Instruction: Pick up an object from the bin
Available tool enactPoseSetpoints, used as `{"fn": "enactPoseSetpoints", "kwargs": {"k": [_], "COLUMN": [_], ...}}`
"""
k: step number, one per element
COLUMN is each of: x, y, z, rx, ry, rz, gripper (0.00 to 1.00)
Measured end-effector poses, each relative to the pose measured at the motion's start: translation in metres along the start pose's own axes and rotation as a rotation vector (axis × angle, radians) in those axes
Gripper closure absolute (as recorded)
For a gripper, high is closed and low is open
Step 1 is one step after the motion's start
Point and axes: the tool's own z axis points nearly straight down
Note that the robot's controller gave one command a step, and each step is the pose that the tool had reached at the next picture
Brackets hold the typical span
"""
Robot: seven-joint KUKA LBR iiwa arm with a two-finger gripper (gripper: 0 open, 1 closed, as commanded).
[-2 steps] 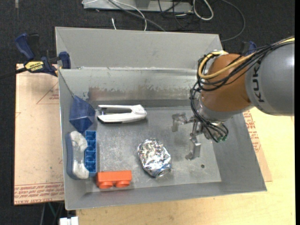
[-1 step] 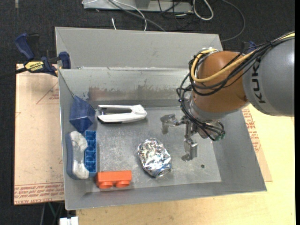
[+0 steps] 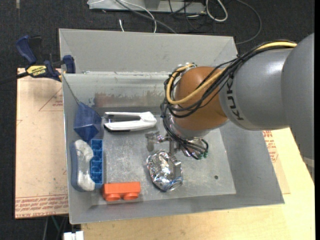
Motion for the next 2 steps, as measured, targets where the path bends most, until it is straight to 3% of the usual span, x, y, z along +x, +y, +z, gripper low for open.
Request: {"fn": "enactPoseSetpoints", "kwargs": {"k": [1,2], "x": [0.019,-0.010], "y": [-0.020,-0.027], "z": [0.040,0.039], "rx": [0.017,0.003], "ry": [-0.013,-0.003], "rz": [-0.335,-0.592], "gripper": [0.00,1.00]}}
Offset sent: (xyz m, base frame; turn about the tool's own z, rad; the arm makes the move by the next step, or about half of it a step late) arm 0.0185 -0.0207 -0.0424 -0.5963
